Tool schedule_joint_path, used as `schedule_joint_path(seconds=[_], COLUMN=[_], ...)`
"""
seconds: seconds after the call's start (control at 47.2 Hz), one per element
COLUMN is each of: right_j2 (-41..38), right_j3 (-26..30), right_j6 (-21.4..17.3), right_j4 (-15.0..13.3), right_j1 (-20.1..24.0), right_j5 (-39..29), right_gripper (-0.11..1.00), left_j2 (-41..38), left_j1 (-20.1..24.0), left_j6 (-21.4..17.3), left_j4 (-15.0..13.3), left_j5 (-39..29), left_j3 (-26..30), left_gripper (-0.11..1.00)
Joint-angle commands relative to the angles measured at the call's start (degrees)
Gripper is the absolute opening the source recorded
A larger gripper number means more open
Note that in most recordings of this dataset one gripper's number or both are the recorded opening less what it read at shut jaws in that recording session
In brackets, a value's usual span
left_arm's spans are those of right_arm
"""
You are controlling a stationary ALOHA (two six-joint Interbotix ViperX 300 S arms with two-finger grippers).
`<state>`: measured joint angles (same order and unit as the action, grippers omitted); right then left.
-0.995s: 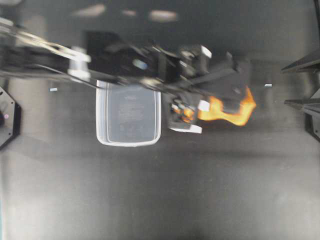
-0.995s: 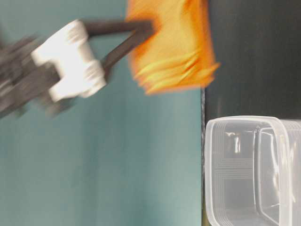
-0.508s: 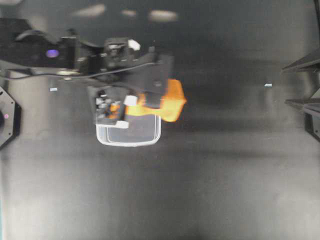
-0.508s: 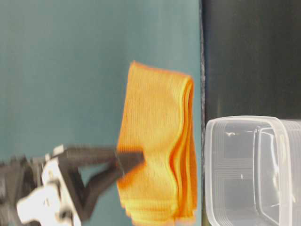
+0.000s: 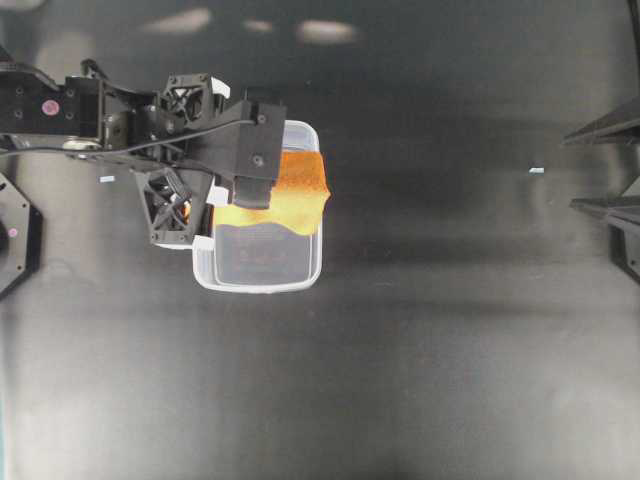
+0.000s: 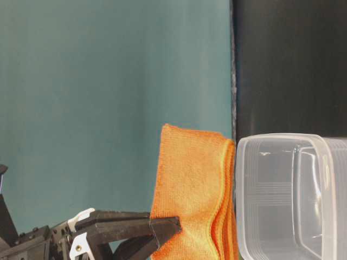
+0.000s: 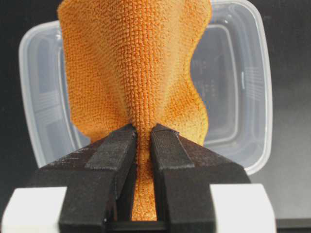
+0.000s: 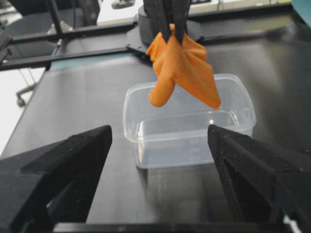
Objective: Place the orange towel into the container with the left arm.
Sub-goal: 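Carry the hanging towel left over the clear container, then lower the towel into the container and open the left gripper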
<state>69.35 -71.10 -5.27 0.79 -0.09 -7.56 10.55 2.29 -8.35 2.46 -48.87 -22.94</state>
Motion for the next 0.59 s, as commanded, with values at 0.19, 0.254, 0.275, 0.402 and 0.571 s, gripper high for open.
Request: schedule_joint_path(seconds=[0.19, 0.254, 0.275, 0.402, 0.571], right_j2=[-0.4, -0.4, -0.4, -0.4, -0.4], right_j3=[0.7, 0.7, 0.7, 0.7, 0.6], right_j6=[-0.2, -0.2, -0.2, -0.2, -0.2], right_j4=[0.3, 0.2, 0.3, 0.2, 0.3], right_j1=[0.1, 0.1, 0.1, 0.1, 0.1], right_j5=[0.6, 0.6, 0.7, 0.7, 0.6], right_gripper=[0.77, 0.77, 0.77, 0.77, 0.77], left_j2=[1.0, 1.0, 1.1, 1.1, 1.4], left_j1=[0.5, 0.6, 0.7, 1.0, 1.0], left_j6=[0.4, 0.5, 0.5, 0.6, 0.7], left_j4=[0.2, 0.2, 0.2, 0.2, 0.2], left_j5=[0.4, 0.8, 1.0, 2.6, 5.6], left_j3=[-0.8, -1.4, -1.6, -2.6, -3.6], left_gripper=[0.06, 0.07, 0.07, 0.11, 0.62])
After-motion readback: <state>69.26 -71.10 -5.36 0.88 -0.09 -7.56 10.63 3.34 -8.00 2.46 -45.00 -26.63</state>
